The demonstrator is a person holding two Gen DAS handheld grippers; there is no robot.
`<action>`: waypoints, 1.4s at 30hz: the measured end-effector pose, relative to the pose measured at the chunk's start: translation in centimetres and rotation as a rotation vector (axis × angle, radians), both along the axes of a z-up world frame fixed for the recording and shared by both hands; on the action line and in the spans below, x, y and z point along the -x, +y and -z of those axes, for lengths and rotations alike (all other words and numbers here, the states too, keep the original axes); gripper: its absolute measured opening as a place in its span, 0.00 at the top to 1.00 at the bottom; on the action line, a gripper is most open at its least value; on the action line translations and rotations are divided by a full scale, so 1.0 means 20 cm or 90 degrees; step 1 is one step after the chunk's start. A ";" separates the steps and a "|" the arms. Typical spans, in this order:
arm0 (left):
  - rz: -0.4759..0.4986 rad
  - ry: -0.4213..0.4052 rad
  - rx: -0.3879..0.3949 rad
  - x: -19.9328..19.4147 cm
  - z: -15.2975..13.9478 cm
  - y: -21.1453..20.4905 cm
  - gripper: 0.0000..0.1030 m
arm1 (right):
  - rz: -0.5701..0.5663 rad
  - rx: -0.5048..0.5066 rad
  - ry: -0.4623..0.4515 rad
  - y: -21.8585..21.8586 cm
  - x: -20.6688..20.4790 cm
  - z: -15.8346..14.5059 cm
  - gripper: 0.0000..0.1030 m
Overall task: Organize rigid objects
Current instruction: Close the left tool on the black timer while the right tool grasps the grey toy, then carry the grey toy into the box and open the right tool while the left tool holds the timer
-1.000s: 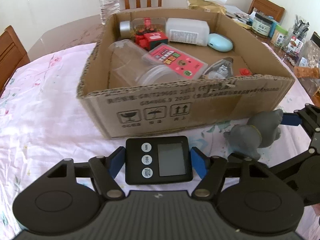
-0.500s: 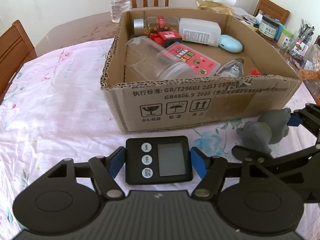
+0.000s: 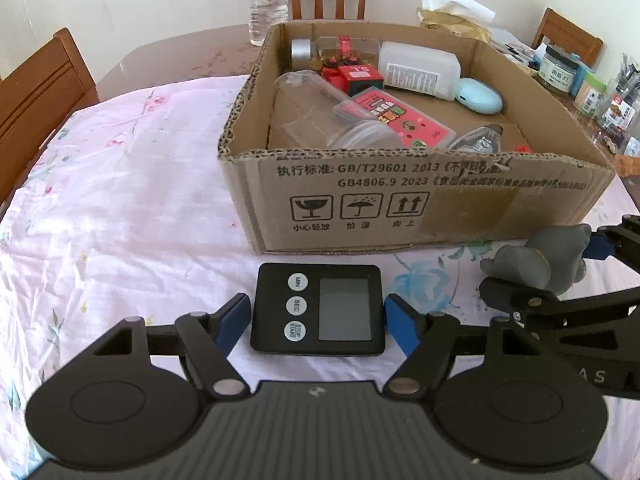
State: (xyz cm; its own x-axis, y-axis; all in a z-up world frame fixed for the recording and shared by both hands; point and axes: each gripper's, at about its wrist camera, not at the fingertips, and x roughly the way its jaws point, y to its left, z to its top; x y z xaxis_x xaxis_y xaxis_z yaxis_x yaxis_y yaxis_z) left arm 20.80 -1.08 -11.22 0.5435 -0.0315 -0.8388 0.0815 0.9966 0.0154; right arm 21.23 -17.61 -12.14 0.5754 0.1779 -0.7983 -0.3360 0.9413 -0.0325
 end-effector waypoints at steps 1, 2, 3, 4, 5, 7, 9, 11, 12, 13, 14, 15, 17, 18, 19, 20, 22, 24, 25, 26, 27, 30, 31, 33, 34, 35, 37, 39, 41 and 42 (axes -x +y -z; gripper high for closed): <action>0.001 0.000 0.000 0.00 0.00 0.00 0.28 | 0.000 0.000 0.001 0.00 0.00 0.00 0.24; 0.002 -0.001 0.000 0.00 0.00 0.00 0.28 | -0.001 0.000 0.001 0.00 0.00 0.00 0.24; 0.002 -0.002 0.000 0.00 0.00 0.00 0.28 | -0.001 -0.001 0.001 0.00 0.00 0.00 0.24; 0.004 -0.004 0.000 0.00 0.00 0.00 0.28 | 0.000 -0.001 0.002 0.00 0.00 0.00 0.24; 0.005 -0.007 0.001 0.01 0.00 0.00 0.28 | -0.001 -0.001 0.002 0.00 0.00 0.00 0.24; 0.004 -0.009 0.001 0.01 0.00 0.00 0.28 | -0.001 -0.001 0.002 0.00 0.00 0.00 0.24; -0.002 -0.007 0.001 0.00 0.00 0.00 0.28 | 0.000 0.000 0.002 0.00 0.00 0.00 0.24; -0.002 -0.006 0.003 0.00 0.00 -0.01 0.31 | 0.000 0.001 0.002 0.00 -0.01 0.00 0.24; -0.003 -0.007 0.003 0.01 0.00 -0.02 0.32 | 0.000 0.001 0.002 0.00 -0.01 0.00 0.24; -0.003 -0.008 0.004 0.01 0.00 -0.02 0.32 | 0.000 0.001 0.002 0.00 -0.01 0.00 0.24; -0.002 -0.008 0.004 0.01 0.00 -0.02 0.32 | -0.001 0.002 0.003 0.00 -0.01 0.00 0.24; 0.000 -0.008 0.005 0.01 0.00 -0.01 0.33 | -0.002 0.003 0.004 0.00 -0.01 0.00 0.24; 0.007 -0.005 0.005 0.00 0.00 -0.01 0.33 | -0.005 0.005 0.005 0.00 -0.01 -0.01 0.25; 0.010 -0.004 0.004 0.00 0.00 -0.01 0.33 | -0.008 0.007 0.010 0.00 -0.01 -0.01 0.25; 0.014 -0.003 0.003 0.00 0.00 -0.01 0.33 | -0.009 0.008 0.011 0.00 -0.01 -0.01 0.25; 0.019 -0.001 0.001 -0.01 0.00 -0.01 0.33 | -0.010 0.010 0.011 0.00 -0.01 -0.02 0.25; 0.033 0.003 -0.005 -0.01 -0.01 -0.01 0.33 | -0.011 0.012 0.013 0.00 -0.01 -0.02 0.25; 0.049 0.011 -0.005 -0.02 -0.01 0.00 0.33 | -0.010 0.011 0.020 -0.01 -0.02 -0.03 0.25; 0.058 0.016 -0.003 -0.02 -0.01 0.00 0.33 | -0.010 0.010 0.023 -0.01 -0.02 -0.03 0.25; 0.066 0.021 -0.001 -0.02 -0.02 0.01 0.33 | -0.010 0.009 0.026 -0.02 -0.02 -0.04 0.25; 0.075 0.025 -0.001 -0.02 -0.02 0.01 0.33 | -0.011 0.007 0.034 -0.02 -0.02 -0.04 0.25; 0.102 0.033 -0.007 -0.01 -0.04 0.03 0.33 | -0.016 0.006 0.047 -0.04 -0.02 -0.06 0.25; 0.108 0.037 -0.005 0.00 -0.04 0.04 0.33 | -0.018 0.006 0.052 -0.04 -0.02 -0.06 0.25; 0.117 0.045 -0.001 -0.01 -0.06 0.05 0.33 | -0.020 0.001 0.059 -0.05 -0.02 -0.08 0.25; 0.121 0.046 0.000 -0.01 -0.07 0.06 0.33 | -0.021 -0.003 0.063 -0.06 -0.02 -0.09 0.25; 0.127 0.047 0.000 0.00 -0.09 0.06 0.33 | -0.022 -0.007 0.067 -0.06 -0.02 -0.10 0.25; 0.138 0.051 0.000 0.00 -0.11 0.07 0.33 | -0.026 -0.013 0.072 -0.07 -0.01 -0.12 0.25; 0.152 0.055 0.002 0.01 -0.14 0.07 0.33 | -0.036 -0.012 0.072 -0.07 0.00 -0.14 0.25; 0.165 0.060 0.007 0.02 -0.18 0.07 0.33 | -0.046 -0.007 0.073 -0.07 0.01 -0.17 0.25; 0.174 0.062 0.010 0.02 -0.20 0.07 0.33 | -0.052 -0.007 0.074 -0.07 0.01 -0.19 0.25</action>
State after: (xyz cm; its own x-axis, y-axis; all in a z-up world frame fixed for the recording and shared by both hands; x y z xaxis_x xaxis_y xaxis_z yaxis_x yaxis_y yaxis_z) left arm 20.35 0.33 -7.24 0.4306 -0.1789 -0.8846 0.3468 0.9377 -0.0208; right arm 20.99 -19.02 -8.34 0.4617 0.2295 -0.8568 -0.4130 0.9105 0.0214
